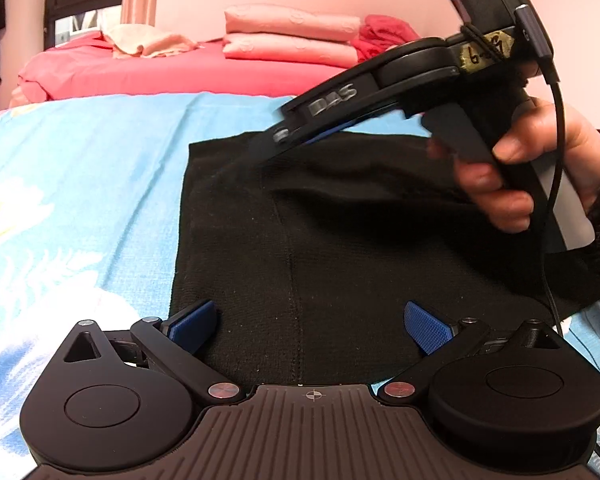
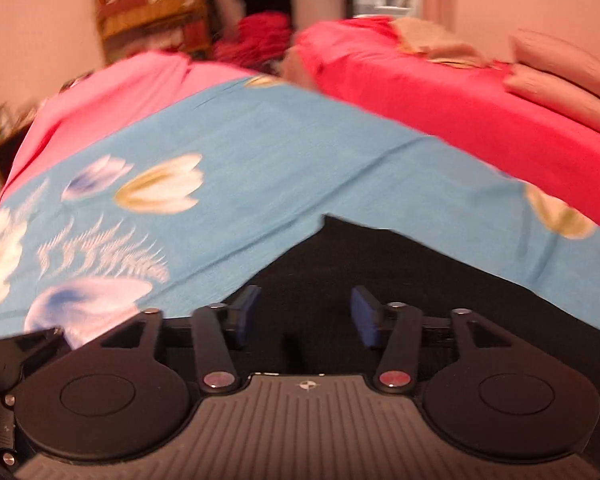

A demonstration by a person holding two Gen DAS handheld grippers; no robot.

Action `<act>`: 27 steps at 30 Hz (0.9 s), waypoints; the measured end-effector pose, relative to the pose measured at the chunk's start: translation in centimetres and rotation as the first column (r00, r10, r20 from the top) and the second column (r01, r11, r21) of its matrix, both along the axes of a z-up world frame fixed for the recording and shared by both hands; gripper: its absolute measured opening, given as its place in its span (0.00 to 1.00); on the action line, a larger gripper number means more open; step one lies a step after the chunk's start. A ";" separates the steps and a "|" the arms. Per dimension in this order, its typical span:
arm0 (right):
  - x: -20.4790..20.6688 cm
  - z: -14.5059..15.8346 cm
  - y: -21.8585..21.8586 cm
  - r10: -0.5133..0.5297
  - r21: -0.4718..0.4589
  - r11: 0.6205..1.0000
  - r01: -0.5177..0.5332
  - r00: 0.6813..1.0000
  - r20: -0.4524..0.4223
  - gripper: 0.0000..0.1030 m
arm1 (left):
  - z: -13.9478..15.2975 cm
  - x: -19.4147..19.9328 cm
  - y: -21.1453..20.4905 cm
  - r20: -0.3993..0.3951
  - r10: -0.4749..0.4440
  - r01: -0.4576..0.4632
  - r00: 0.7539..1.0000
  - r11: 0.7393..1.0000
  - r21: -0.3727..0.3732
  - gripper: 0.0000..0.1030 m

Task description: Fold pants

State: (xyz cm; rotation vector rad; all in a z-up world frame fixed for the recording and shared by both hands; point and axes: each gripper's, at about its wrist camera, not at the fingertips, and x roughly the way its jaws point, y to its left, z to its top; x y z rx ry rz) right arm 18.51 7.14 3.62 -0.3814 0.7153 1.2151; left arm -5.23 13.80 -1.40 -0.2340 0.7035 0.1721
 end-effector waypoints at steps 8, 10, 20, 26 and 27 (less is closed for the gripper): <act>4.4 -3.0 1.9 -0.254 -0.061 0.967 0.248 0.961 -0.110 0.51 | 0.7 0.6 -0.4 -0.053 -0.034 0.036 0.998 0.999 0.036 1.00; 4.5 -1.4 0.5 -0.259 -0.006 0.965 0.260 0.958 -0.122 0.62 | 1.7 0.5 -0.1 -0.065 -0.060 0.063 0.996 0.997 0.047 1.00; 10.3 2.0 -13.4 -0.607 0.096 0.779 0.619 0.784 -0.131 0.76 | 6.7 9.0 1.4 -0.083 -0.035 0.047 0.996 0.988 0.148 1.00; 12.7 -1.2 -17.0 -0.697 0.030 0.703 0.711 0.696 -0.173 0.75 | 3.3 18.5 2.4 -0.155 0.038 -0.019 0.987 0.992 0.124 1.00; 12.9 -1.5 -17.2 -0.698 0.027 0.700 0.713 0.692 -0.181 0.75 | 2.4 19.6 2.6 -0.165 0.053 -0.035 0.985 0.993 0.112 1.00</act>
